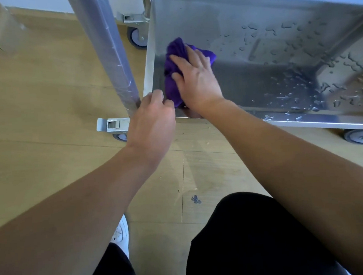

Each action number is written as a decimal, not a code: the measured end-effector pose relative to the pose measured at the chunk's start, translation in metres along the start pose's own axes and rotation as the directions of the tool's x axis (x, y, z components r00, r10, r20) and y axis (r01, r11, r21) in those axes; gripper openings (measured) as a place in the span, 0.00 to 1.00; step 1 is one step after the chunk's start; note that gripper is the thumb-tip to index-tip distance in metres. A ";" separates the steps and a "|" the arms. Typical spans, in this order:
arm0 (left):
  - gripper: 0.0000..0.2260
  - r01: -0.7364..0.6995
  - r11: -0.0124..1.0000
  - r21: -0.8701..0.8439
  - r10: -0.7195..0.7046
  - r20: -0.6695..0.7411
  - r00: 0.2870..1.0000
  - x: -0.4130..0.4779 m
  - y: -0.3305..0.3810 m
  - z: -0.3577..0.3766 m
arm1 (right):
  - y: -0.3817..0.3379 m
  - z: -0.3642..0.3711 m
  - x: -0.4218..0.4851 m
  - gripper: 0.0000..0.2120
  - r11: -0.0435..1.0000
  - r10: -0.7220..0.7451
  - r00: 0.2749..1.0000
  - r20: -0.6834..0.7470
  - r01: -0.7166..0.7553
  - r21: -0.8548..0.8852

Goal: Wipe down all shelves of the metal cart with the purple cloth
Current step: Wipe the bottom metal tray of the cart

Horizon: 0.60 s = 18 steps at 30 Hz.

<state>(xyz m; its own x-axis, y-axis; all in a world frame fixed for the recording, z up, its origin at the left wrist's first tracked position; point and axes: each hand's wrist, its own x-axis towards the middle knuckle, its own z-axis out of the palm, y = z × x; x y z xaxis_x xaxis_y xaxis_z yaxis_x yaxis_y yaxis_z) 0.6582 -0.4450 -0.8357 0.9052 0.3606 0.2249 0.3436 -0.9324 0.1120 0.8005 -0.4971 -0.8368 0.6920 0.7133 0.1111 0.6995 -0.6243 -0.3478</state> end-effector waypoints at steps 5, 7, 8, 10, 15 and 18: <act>0.08 0.009 1.000 0.025 -0.009 0.028 1.000 0.003 0.003 -0.002 | 0.011 -0.001 0.008 0.21 0.997 -0.010 1.000 -0.008 0.011 0.081; 0.07 0.016 0.999 0.028 -0.018 0.051 0.999 0.005 0.005 -0.004 | 0.029 -0.007 0.008 0.21 0.994 0.035 0.999 -0.039 -0.030 0.105; 0.07 0.016 0.999 0.033 -0.018 0.062 0.998 0.006 0.005 -0.005 | 0.039 -0.010 0.008 0.21 0.991 0.080 0.995 -0.057 -0.073 0.113; 0.07 0.018 0.998 0.054 -0.022 0.076 0.997 0.007 0.006 -0.004 | 0.059 -0.018 0.006 0.22 0.977 0.189 0.977 -0.096 -0.176 0.123; 0.04 0.033 0.996 0.080 -0.040 0.084 0.996 0.010 0.007 -0.006 | 0.062 -0.021 0.002 0.21 0.973 0.221 0.967 -0.126 -0.210 0.096; 0.04 0.045 0.998 0.042 -0.050 0.107 0.993 0.025 0.006 -0.008 | 0.045 -0.013 -0.001 0.21 0.991 0.098 0.990 -0.106 -0.087 0.105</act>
<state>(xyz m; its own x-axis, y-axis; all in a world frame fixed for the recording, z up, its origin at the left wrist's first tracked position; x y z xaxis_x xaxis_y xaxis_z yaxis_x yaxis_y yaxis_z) 0.6808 -0.4412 -0.8215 0.9085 0.4018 0.1146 0.3946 -0.9153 0.0811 0.8338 -0.5299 -0.8401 0.7721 0.6110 0.1747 0.6143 -0.6471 -0.4516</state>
